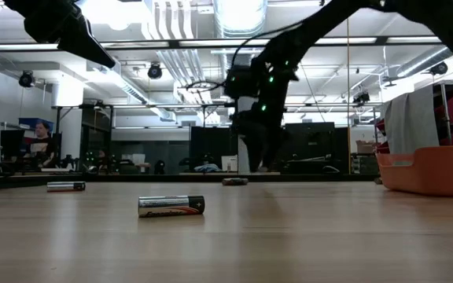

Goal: Sort batteries
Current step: Put the black battery into the orange bin

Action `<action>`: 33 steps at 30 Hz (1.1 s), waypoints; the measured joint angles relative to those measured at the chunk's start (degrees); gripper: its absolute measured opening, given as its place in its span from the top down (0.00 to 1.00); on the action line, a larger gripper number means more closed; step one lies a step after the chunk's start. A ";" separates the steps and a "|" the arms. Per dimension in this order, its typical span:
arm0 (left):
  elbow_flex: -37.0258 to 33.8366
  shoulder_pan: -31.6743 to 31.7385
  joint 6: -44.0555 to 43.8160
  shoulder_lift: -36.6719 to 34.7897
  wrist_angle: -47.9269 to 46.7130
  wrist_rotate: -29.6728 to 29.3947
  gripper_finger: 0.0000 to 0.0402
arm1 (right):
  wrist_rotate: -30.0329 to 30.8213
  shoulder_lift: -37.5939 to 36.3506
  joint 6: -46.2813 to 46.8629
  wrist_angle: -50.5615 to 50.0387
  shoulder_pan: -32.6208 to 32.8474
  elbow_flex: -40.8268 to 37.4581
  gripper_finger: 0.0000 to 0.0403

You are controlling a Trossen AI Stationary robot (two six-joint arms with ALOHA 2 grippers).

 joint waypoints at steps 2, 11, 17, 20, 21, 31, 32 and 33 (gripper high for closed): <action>0.00 0.00 0.22 0.00 0.00 0.00 0.79 | 0.01 -1.78 -0.67 -2.01 0.07 0.00 0.42; 0.00 -0.02 0.27 0.00 0.02 0.00 0.79 | 0.02 -12.30 -0.86 -12.15 1.36 -0.07 0.41; 0.02 -0.02 0.27 0.00 0.00 -0.02 0.79 | 0.05 -20.84 3.85 -16.34 2.72 -1.79 0.43; 0.00 -0.01 0.27 0.00 0.02 -0.02 0.79 | 0.18 -24.56 7.75 -18.44 3.55 -3.23 0.43; 0.02 -0.01 0.27 0.00 0.03 -0.02 0.79 | 0.19 -25.84 9.07 -18.94 3.91 -3.93 0.43; 0.02 -0.02 2.07 0.00 0.15 -0.05 0.79 | 0.63 -38.67 25.67 -23.39 8.11 -15.78 0.43; 0.01 -0.02 2.41 0.00 0.27 -0.06 0.79 | 0.61 -39.84 27.72 -23.97 8.83 -17.10 0.43; 0.02 -0.02 2.61 0.00 0.44 -0.07 0.79 | 0.61 -41.04 29.80 -24.46 9.53 -18.32 0.43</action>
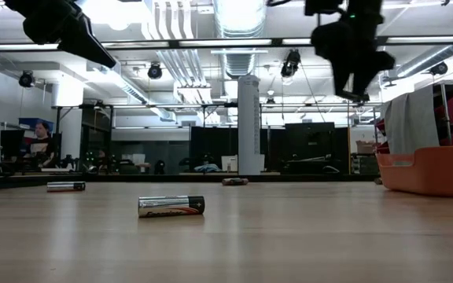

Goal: Sort batteries
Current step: Put the black battery into the orange bin

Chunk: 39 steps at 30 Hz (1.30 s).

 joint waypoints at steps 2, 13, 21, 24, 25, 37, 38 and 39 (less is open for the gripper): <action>0.00 0.02 0.55 0.00 0.30 -0.02 0.79 | 0.03 -2.38 3.93 -0.80 1.67 -2.26 0.43; 0.00 0.02 6.76 0.00 5.26 -0.07 0.79 | -0.42 -12.22 19.93 -1.29 7.78 -16.15 0.42; 0.00 0.02 9.05 0.00 8.85 -0.07 0.79 | -0.44 -14.29 23.92 -1.12 10.36 -21.18 0.38; 0.00 0.02 8.68 0.00 9.02 -0.08 0.79 | -0.44 -14.15 24.06 -1.00 10.88 -22.01 0.36; 0.00 0.02 8.32 0.00 9.08 -0.07 0.79 | -0.44 -14.13 24.06 -0.92 10.91 -22.14 0.35; 0.00 0.02 3.89 0.00 9.09 0.04 0.79 | -0.44 -14.56 21.95 -0.78 10.91 -22.21 0.34; 0.00 0.02 3.64 0.00 9.09 0.07 0.79 | -0.43 -14.56 21.82 -0.76 10.91 -22.21 0.35; 0.00 0.02 3.35 0.00 9.09 0.09 0.79 | -0.42 -14.56 21.64 -0.72 10.91 -22.21 0.35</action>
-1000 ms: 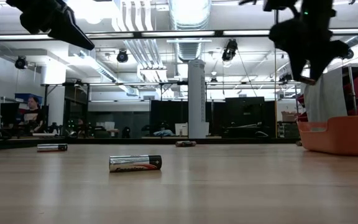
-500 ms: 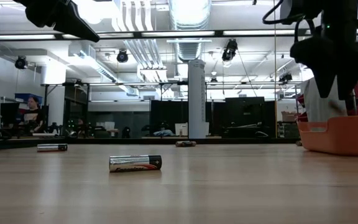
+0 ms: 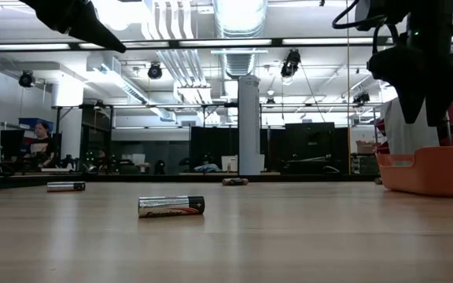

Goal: Sort batteries
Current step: Put the black battery into the orange bin

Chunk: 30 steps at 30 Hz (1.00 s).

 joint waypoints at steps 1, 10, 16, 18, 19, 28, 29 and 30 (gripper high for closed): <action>0.00 0.00 -0.34 0.00 0.00 0.00 0.79 | 0.00 0.00 -0.11 0.09 -0.02 0.00 0.36; 0.00 0.00 -1.71 0.00 0.00 0.04 0.79 | 0.46 0.02 -5.25 9.76 -0.04 0.46 0.39; 0.00 0.00 -2.54 0.19 -0.01 0.03 0.79 | 1.05 0.53 -9.09 15.95 -0.17 2.45 0.40; 0.00 0.00 -2.79 0.67 -0.02 0.06 0.79 | 2.11 0.94 -10.51 16.85 -0.17 3.35 0.39; 0.00 0.00 -3.00 1.01 -0.02 0.07 0.79 | 2.39 1.22 -11.57 17.50 -0.17 3.80 0.39; 0.00 0.00 -4.29 5.81 0.28 0.09 0.79 | 5.13 6.40 -20.24 18.31 -0.86 10.11 0.40; 0.00 0.00 -4.56 6.30 0.37 0.09 0.79 | 5.14 7.19 -21.56 18.30 -1.20 10.92 0.40; 0.00 -0.01 -4.90 6.77 0.35 0.10 0.79 | 5.18 8.07 -22.76 18.27 -1.52 11.77 0.40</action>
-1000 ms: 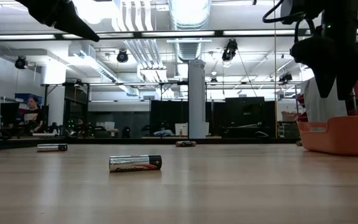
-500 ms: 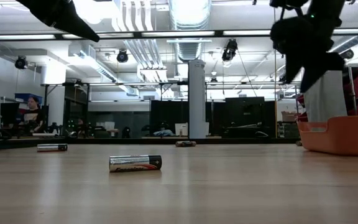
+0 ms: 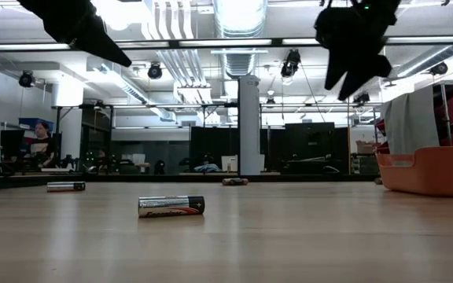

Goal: Sort batteries
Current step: Put the black battery into the orange bin

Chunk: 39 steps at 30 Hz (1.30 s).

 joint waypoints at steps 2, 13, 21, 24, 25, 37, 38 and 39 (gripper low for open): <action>0.00 0.01 -0.47 0.72 0.09 -0.01 0.79 | 0.02 1.70 -2.43 -0.06 -0.80 1.60 0.40; 0.00 0.01 -1.80 2.17 0.11 0.43 0.79 | 0.37 11.16 -16.73 0.20 -3.18 8.45 0.35; 0.00 -0.03 -3.94 2.04 0.09 3.83 0.79 | 0.44 15.08 -23.21 3.13 -3.18 8.90 0.34; 0.00 -0.01 -4.93 2.04 0.09 4.68 0.79 | 0.46 15.49 -24.00 3.75 -3.18 8.90 0.36; 0.00 -0.01 -5.14 2.04 0.04 4.91 0.79 | 0.46 15.49 -24.31 3.66 -3.18 8.89 0.36; 0.00 -0.01 -6.25 2.08 0.04 4.97 0.79 | 1.48 15.25 -27.80 5.01 -3.18 8.86 0.38; 0.00 -0.01 -6.25 2.11 0.04 4.97 0.79 | 1.49 15.25 -28.71 6.06 -3.18 8.67 0.38; 0.00 -0.01 -6.25 2.09 0.05 4.97 0.79 | 1.47 15.26 -29.99 6.86 -3.16 8.48 0.37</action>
